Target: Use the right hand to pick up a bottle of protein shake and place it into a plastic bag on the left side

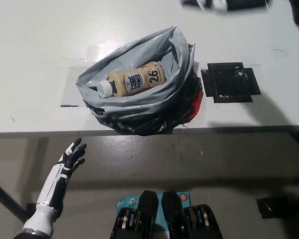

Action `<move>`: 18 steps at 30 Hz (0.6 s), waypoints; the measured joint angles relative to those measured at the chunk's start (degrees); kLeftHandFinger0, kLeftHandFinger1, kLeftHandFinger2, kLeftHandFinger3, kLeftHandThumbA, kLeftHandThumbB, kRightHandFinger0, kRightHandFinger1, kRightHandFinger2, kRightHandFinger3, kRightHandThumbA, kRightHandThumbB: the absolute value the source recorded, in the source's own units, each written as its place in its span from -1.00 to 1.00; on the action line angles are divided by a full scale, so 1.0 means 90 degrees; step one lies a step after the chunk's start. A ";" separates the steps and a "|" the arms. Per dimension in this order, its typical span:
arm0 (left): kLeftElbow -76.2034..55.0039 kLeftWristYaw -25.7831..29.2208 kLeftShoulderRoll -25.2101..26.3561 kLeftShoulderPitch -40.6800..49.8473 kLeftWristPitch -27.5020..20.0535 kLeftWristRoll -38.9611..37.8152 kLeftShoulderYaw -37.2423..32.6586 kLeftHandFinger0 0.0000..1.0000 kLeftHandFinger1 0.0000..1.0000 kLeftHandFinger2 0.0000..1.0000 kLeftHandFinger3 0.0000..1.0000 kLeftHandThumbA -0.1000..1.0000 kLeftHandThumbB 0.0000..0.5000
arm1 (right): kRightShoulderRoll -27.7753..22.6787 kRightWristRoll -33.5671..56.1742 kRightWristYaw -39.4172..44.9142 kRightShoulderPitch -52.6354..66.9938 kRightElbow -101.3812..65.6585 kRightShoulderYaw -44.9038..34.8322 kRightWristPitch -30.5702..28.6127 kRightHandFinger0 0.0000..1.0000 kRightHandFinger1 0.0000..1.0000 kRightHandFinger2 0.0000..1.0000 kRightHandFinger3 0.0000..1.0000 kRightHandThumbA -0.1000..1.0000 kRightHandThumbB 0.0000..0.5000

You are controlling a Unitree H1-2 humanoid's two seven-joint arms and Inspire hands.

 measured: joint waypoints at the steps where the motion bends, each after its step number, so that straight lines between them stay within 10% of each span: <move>1: 0.0003 0.0000 0.0000 -0.0001 0.0002 0.0000 -0.0001 1.00 1.00 1.00 1.00 1.00 -0.74 | 0.0003 0.0028 -0.0004 0.0149 -0.0096 -0.0035 0.0000 1.00 1.00 1.00 1.00 1.00 -0.12; 10: 0.0025 0.0000 -0.0028 0.0078 0.0016 -0.0046 0.0013 1.00 1.00 1.00 1.00 1.00 -0.75 | 0.1006 0.0622 -0.0414 0.4319 -0.1660 -0.0746 -0.0317 1.00 1.00 1.00 1.00 1.00 -0.21; 18: 0.0042 -0.0003 -0.0027 0.0193 0.0034 -0.0185 0.0019 1.00 1.00 1.00 1.00 1.00 -0.78 | 0.1706 0.0894 -0.0894 0.5191 -0.0065 -0.0792 -0.1083 1.00 1.00 1.00 1.00 0.76 -0.54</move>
